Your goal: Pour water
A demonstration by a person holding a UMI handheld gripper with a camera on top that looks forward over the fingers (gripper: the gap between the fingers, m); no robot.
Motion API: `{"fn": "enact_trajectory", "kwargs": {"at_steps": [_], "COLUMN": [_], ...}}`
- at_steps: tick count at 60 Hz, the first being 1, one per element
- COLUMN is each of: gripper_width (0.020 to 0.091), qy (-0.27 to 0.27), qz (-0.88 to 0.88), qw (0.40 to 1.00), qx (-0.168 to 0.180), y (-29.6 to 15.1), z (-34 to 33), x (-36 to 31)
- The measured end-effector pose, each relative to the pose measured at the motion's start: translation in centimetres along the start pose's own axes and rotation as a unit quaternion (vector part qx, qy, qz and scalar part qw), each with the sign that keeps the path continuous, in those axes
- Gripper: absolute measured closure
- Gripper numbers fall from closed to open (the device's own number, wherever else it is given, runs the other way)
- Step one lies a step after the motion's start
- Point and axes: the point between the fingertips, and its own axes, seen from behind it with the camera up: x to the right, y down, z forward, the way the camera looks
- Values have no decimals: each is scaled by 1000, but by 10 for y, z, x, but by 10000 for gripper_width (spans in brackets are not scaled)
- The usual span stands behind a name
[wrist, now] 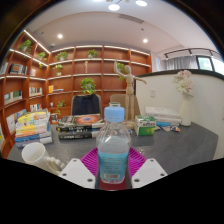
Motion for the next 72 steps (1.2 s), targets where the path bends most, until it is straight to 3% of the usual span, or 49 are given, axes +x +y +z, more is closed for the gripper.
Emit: {"fn": "enact_trajectory", "kwargs": {"at_steps": [6,18,25,29,42,64,72], "gripper_width": [742,632,362,287,283,284,285], "qy": [-6,-14,-21,-26,-45,-103,-121], "qz": [-3,-1,-3,-6,-7,-15,-23], "qw": [1000,1000,1000,1000,999,994,992], "qx": [3,-4,-4,-6,-19,23,20], "y": [1,3,3,6,18,-11,-6], "z": [-3,-3,-15,-25,-86,-178,-191], "x": [-1,-1,-1,-3,-7,-38,-50]}}
